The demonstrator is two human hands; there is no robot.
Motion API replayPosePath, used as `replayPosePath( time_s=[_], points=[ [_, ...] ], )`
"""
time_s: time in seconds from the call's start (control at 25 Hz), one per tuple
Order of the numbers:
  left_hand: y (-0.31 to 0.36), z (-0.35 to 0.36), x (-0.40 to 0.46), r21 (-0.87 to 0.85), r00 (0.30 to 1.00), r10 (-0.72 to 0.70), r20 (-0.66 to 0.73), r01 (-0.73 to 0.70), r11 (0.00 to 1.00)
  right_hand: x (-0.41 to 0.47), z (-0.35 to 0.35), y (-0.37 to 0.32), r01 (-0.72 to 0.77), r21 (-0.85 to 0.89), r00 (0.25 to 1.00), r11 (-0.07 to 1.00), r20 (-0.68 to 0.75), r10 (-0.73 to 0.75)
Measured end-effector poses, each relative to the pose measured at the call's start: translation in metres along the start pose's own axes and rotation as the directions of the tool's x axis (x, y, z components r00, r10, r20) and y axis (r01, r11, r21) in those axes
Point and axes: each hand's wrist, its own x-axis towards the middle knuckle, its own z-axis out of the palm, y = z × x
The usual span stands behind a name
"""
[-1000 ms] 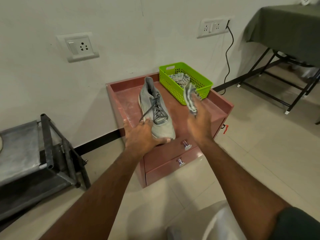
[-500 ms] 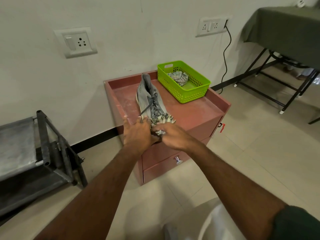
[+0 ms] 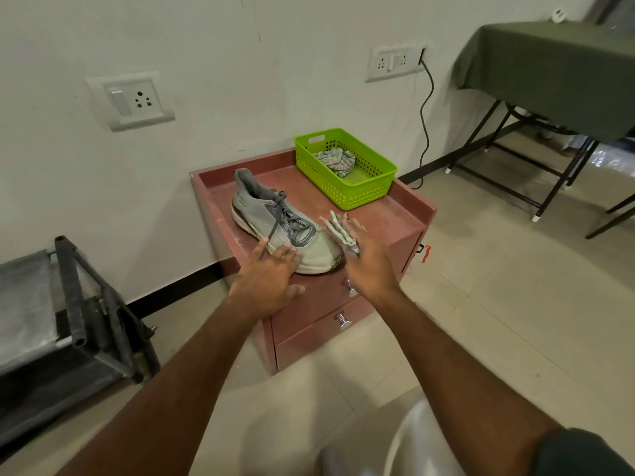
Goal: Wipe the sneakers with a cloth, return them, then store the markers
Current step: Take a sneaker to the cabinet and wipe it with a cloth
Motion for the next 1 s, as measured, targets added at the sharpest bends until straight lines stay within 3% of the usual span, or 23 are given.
replayPosePath(
  time_s=[0.2,0.28,0.32,0.36,0.4,0.44,0.48,0.56,0.6,0.68,0.76,0.88,1.0],
  points=[
    [0.001,0.002,0.008,-0.056,1.0,-0.002,0.031,0.004,0.998,-0.026,0.011,-0.019,0.208,-0.363,0.96,0.908,0.252,-0.119],
    [0.004,-0.002,0.006,-0.07,0.999,-0.042,0.024,0.043,0.997,-0.037,0.013,-0.018,0.31,-0.303,0.894,0.901,0.416,-0.167],
    [0.007,-0.006,0.005,-0.068,0.998,-0.051,0.019,0.052,0.996,-0.042,0.011,-0.015,0.282,-0.193,0.875,0.94,0.454,-0.169],
    [0.006,-0.007,0.004,-0.067,0.998,-0.065,0.027,0.066,0.996,-0.042,0.009,-0.012,0.143,-0.018,0.9,0.99,0.418,-0.122],
    [0.006,-0.007,0.004,-0.079,0.997,-0.076,0.033,0.078,0.994,-0.038,0.005,-0.011,-0.028,0.19,0.956,0.981,0.292,-0.029],
    [0.006,-0.006,0.005,-0.094,0.996,-0.075,0.038,0.078,0.992,-0.03,-0.002,-0.008,-0.143,0.361,0.987,0.922,0.118,0.107],
    [0.005,-0.004,0.006,-0.095,0.997,-0.067,0.041,0.071,0.993,-0.023,-0.009,-0.005,-0.157,0.439,0.978,0.885,-0.054,0.2],
    [0.002,0.002,0.009,-0.081,0.998,-0.044,0.045,0.047,0.996,-0.014,-0.016,0.0,-0.111,0.268,0.929,0.957,-0.314,0.196],
    [0.003,0.004,0.01,-0.077,0.998,-0.043,0.04,0.046,0.996,-0.012,-0.015,0.002,-0.09,0.147,0.937,0.985,-0.321,0.134],
    [0.003,0.007,0.012,-0.071,0.998,-0.06,0.029,0.062,0.996,-0.015,-0.002,-0.003,-0.038,-0.057,0.995,0.998,-0.099,0.032],
    [0.002,0.006,0.014,-0.08,0.996,-0.074,0.04,0.077,0.994,-0.02,0.016,-0.009,0.141,-0.258,0.985,0.956,0.133,-0.11],
    [0.005,0.007,0.012,-0.048,0.995,-0.09,0.046,0.092,0.995,-0.029,0.021,-0.014,0.445,-0.428,0.871,0.787,0.413,-0.267],
    [0.004,0.004,0.011,-0.07,0.994,-0.087,0.059,0.091,0.993,-0.035,-0.002,-0.004,0.56,-0.407,0.772,0.721,0.573,-0.277]
  ],
)
